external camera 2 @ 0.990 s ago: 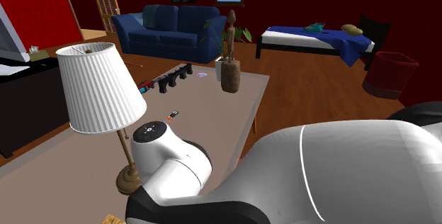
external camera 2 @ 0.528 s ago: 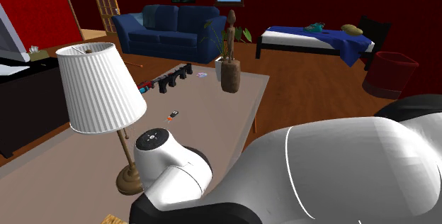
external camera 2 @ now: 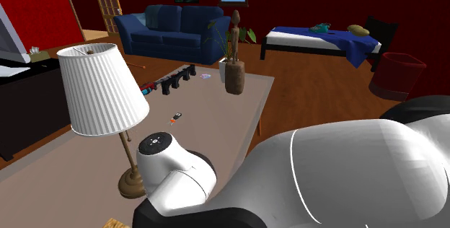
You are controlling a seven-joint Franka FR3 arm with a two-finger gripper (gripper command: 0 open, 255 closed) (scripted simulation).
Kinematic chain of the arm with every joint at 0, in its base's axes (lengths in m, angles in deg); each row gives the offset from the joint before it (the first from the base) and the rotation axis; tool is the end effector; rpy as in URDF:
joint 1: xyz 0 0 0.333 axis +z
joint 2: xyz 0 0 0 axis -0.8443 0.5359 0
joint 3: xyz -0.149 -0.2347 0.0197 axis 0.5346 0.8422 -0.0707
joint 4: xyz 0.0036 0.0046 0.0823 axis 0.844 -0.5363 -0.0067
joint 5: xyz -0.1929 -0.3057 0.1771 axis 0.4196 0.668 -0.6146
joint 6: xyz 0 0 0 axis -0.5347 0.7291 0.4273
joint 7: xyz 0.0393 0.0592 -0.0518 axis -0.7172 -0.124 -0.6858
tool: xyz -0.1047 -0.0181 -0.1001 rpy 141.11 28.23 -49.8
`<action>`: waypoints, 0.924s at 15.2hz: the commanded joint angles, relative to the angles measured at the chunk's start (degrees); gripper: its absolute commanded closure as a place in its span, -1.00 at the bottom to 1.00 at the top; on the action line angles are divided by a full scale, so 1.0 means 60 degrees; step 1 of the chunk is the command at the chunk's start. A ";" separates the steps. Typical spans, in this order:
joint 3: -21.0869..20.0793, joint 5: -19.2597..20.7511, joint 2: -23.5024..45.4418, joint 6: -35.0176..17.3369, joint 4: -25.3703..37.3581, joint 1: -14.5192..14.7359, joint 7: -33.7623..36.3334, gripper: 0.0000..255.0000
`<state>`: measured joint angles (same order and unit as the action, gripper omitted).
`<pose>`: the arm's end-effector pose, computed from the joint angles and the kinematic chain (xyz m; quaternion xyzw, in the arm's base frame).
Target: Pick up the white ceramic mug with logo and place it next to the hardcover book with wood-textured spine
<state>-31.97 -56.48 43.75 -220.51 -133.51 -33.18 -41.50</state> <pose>0.2301 0.2622 0.2744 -0.9947 0.0879 -0.0485 0.0223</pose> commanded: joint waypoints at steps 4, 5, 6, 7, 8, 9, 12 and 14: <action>0.0291 0.0210 -0.0631 0.0966 0.0338 0.0018 0.0018 -1.00; 0.0429 0.0315 -0.0903 0.1417 0.0521 0.0019 0.0031 -1.00; 0.0536 0.0399 -0.1094 0.1760 0.0676 0.0016 0.0041 -1.00; 0.0537 0.0401 -0.1093 0.1759 0.0676 0.0018 0.0043 -1.00; 0.0537 0.0401 -0.1093 0.1759 0.0676 0.0018 0.0043 -1.00; 0.0538 0.0401 -0.1094 0.1760 0.0676 0.0018 0.0043 -1.00; 0.0538 0.0401 -0.1093 0.1759 0.0676 0.0018 0.0043 -1.00; 0.0538 0.0401 -0.1093 0.1759 0.0676 0.0018 0.0043 -1.00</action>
